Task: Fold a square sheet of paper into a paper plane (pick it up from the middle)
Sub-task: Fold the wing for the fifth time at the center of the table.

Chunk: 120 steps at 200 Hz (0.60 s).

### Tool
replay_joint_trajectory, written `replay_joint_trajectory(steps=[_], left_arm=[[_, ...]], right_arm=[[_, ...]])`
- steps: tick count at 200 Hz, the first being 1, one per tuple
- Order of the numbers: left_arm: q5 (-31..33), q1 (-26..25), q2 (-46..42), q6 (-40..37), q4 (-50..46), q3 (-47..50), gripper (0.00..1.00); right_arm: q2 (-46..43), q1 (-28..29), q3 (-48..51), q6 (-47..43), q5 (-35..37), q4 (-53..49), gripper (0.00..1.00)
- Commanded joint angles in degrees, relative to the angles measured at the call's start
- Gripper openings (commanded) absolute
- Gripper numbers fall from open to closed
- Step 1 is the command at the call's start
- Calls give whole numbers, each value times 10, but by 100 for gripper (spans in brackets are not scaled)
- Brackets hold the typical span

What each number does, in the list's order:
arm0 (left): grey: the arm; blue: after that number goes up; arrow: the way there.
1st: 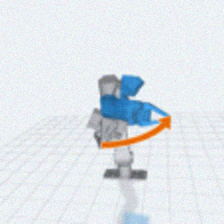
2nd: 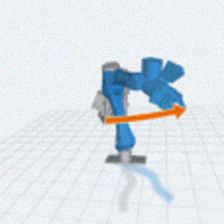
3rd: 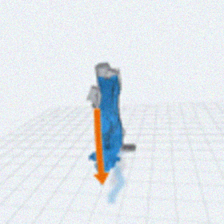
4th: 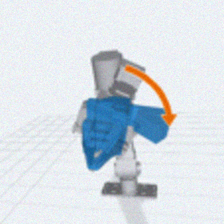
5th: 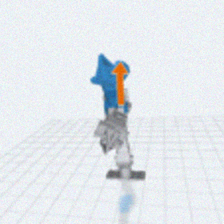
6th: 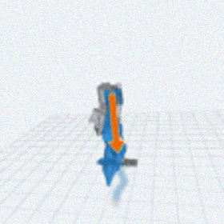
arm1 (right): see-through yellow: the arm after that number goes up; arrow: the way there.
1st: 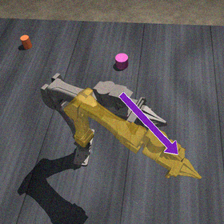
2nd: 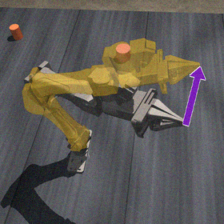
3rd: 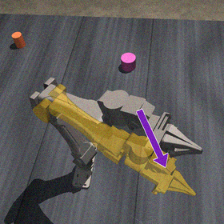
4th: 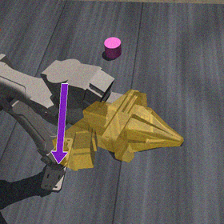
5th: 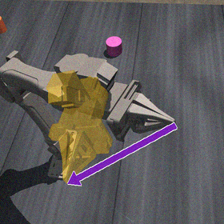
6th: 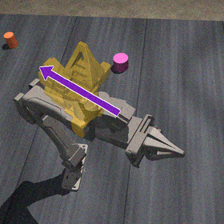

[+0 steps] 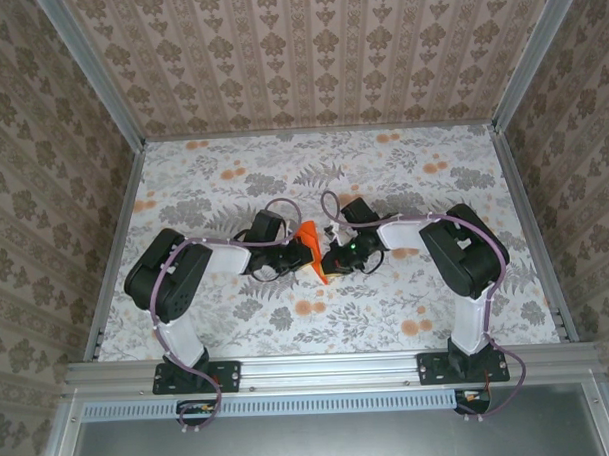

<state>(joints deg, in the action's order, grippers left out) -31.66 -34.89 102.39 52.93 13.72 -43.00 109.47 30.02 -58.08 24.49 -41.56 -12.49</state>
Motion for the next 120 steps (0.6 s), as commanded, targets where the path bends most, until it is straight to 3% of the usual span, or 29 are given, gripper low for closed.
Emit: replay_joint_trajectory(steps=[1,34,120], left_arm=[[40,-2,18,3,-70,-16,6],[60,-3,19,4,-100,-21,4],[53,-8,21,12,-81,-5,3]], right_arm=[[5,3,-14,-45,11,-75,14],[-25,3,-1,-7,3,-60,20],[-30,1,12,40,-2,-42,18]])
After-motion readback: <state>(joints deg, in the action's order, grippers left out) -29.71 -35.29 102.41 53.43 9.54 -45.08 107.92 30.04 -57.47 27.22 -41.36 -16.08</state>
